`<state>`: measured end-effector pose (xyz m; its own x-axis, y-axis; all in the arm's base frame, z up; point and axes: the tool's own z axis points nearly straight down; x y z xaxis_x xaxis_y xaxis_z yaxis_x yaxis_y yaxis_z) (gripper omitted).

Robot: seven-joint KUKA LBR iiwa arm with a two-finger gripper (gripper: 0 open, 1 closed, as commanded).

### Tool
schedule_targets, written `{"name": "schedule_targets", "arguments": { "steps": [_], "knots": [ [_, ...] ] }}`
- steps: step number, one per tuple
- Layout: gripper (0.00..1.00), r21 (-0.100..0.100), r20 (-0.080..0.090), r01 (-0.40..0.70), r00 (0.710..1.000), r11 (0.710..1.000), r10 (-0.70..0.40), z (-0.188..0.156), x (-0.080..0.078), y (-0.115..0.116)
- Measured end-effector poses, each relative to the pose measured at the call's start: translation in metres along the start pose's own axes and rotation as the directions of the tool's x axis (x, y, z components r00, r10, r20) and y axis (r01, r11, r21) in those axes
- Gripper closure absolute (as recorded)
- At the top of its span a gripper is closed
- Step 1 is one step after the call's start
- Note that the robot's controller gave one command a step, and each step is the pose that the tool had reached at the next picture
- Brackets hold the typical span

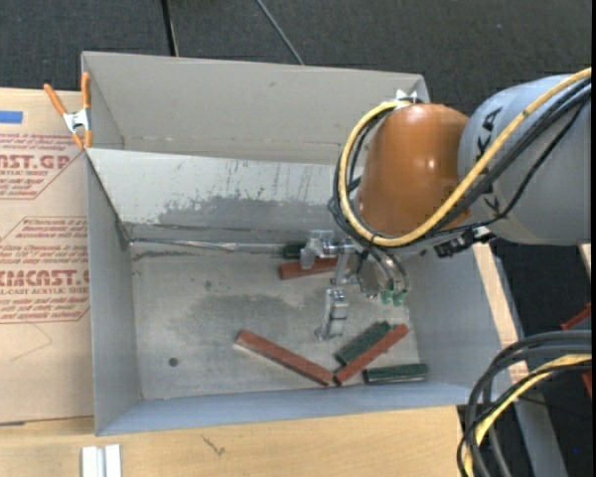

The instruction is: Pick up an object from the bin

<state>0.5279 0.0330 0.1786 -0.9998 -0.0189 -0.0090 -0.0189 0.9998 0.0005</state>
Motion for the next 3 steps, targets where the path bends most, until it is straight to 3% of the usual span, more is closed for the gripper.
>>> {"name": "schedule_targets", "arguments": {
  "steps": [1, 2, 3],
  "knots": [
    [0.00, 0.001, -0.004, -0.031, 0.999, 1.000, 0.031, 0.061, 0.015, 0.024],
    [1.00, 0.001, -0.010, -0.145, 0.989, 0.989, 0.145, 0.106, 0.019, 0.023],
    [1.00, 0.001, -0.010, -0.145, 0.989, 0.989, 0.145, 0.106, 0.019, 0.023]
  ]
}}
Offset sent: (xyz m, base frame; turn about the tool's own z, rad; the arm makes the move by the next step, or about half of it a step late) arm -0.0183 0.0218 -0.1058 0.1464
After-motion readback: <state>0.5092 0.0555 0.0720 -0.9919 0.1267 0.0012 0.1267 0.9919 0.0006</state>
